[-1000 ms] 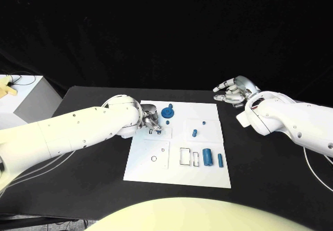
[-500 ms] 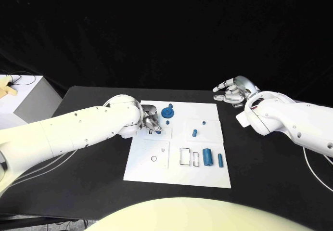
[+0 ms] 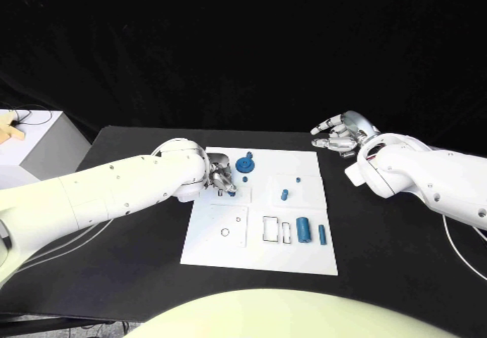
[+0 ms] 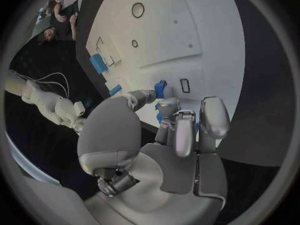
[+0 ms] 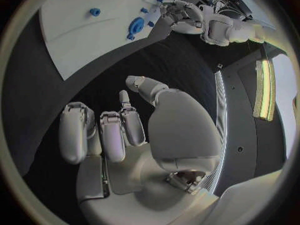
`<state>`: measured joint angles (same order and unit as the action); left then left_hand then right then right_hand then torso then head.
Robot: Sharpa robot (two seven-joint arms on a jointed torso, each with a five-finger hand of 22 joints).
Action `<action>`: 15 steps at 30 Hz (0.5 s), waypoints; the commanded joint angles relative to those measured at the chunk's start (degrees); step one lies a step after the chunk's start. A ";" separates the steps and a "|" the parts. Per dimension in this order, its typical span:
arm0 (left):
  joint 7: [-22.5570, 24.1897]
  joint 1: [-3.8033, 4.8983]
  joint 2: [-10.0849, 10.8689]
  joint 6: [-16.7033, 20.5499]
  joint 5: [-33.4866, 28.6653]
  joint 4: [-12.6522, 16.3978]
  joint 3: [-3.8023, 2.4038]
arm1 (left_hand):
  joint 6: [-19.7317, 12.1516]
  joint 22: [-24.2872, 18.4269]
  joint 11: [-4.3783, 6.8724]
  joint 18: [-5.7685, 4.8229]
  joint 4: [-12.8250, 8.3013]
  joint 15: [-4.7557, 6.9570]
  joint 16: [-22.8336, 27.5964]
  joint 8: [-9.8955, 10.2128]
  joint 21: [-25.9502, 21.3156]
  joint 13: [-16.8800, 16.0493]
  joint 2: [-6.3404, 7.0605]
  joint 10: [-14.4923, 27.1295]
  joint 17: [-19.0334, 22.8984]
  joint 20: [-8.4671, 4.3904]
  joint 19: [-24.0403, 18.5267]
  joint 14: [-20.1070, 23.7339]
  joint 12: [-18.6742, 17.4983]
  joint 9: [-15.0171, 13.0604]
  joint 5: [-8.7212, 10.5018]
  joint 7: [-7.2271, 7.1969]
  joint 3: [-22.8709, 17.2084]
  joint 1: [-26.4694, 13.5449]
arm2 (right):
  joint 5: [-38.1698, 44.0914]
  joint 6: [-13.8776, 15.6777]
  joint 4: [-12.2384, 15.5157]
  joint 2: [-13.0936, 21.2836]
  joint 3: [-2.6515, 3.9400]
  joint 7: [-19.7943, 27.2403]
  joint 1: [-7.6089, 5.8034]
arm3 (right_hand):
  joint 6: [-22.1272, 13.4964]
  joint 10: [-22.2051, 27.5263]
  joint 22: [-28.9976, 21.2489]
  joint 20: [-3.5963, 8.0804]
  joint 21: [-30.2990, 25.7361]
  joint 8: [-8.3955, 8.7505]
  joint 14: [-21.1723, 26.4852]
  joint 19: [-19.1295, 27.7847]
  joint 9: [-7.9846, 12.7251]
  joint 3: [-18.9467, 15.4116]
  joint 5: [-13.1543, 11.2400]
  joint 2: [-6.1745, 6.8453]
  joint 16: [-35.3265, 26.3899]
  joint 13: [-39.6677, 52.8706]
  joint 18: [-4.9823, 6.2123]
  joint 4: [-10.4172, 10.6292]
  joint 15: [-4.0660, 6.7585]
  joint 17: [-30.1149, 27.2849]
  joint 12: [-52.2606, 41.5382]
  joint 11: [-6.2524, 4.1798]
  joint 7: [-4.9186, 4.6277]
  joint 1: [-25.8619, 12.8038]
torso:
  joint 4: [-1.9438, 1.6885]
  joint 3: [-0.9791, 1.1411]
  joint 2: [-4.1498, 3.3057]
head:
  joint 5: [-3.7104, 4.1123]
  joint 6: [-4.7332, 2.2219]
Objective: Assemble the parts on the task board
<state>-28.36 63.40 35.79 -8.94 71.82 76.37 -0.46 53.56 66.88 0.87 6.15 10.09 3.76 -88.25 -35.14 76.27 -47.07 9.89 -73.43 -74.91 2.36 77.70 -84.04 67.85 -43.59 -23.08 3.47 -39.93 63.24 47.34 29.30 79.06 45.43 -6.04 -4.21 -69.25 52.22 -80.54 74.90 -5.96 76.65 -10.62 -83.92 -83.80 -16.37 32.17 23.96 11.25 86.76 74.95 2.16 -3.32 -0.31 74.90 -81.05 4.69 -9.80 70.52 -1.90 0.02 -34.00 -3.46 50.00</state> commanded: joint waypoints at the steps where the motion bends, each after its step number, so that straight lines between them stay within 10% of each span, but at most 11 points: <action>1: 0.00 -0.06 -0.21 -1.81 -0.10 0.20 0.02 | 0.56 0.05 0.11 -0.97 -12.66 0.37 0.22 -0.13 0.26 0.05 -0.02 -0.38 -11.55 -0.06 0.51 -4.94 -0.03 -0.03 -0.15 -0.02 -12.68 0.79 | 0.56 -0.39 0.01 -0.05 0.01 0.42 0.04 | -0.51 0.20 9.02 0.22 -0.36 -0.29 -4.48 -2.22 0.09 -0.04 0.35 0.41 -0.18 4.50 0.64 0.39 0.18 9.42 0.27 0.03 -0.08 0.26 | 0.01 0.00 0.02 | -0.02 0.00; 15: -0.12 -0.05 -0.11 -2.75 0.27 0.19 0.03 | 0.60 0.10 0.13 -0.98 -12.67 0.40 0.20 -0.09 0.29 0.06 0.04 -0.42 -11.59 -0.09 0.54 -4.95 -0.06 -0.03 -0.15 -0.03 -12.74 0.81 | 0.56 -0.35 -0.03 -0.07 0.01 0.42 0.07 | -0.51 0.20 9.02 0.22 -0.36 -0.29 -4.48 -2.22 0.09 -0.04 0.35 0.41 -0.18 4.50 0.64 0.39 0.18 9.42 0.27 0.03 -0.08 0.26 | 0.02 -0.02 0.03 | -0.03 0.00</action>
<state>-28.66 63.45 35.83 -10.10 72.00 76.44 -0.50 53.56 66.93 0.86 6.15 10.09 3.76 -88.25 -35.12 76.27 -47.02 10.11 -73.43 -74.90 2.16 77.90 -84.04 67.85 -43.58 -23.05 3.47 -39.93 63.47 47.36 29.30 79.02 45.39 -6.04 -4.21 -69.21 52.22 -80.54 74.95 -5.96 76.65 -10.62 -83.92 -83.80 -16.37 32.17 23.96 11.25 86.77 74.93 2.16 -3.32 -0.31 74.90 -81.05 4.69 -9.79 70.52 -1.88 -0.01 -33.98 -3.52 50.00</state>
